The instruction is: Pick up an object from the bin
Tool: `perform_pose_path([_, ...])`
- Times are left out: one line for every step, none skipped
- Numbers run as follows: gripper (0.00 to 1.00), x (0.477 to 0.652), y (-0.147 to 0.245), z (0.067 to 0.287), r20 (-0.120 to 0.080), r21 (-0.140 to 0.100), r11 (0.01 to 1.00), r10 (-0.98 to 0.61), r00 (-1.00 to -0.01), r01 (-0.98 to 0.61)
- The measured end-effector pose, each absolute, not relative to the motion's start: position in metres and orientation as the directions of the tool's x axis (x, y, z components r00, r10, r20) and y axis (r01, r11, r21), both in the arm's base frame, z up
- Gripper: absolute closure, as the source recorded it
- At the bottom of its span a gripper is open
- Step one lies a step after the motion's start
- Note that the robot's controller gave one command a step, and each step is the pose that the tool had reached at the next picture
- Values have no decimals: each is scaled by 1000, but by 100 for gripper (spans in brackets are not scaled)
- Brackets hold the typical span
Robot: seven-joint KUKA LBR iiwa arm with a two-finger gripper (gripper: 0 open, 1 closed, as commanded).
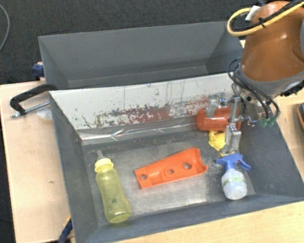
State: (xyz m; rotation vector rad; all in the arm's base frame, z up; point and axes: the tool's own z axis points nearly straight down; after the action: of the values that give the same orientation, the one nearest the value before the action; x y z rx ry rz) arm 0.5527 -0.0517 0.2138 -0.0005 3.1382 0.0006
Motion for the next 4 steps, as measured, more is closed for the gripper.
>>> perform_pose_path([0, 552, -6, 155, -5, 2, 1000, 29, -1000, 29])
perform_pose_path([0, 546, 35, 104, 12, 5, 999, 39, -999, 39])
perform_pose_path([100, 522, 14, 71, -5, 1, 942, -336, -942, -336])
perform_pose_path([100, 522, 14, 71, -5, 1, 942, -337, -942, -337])
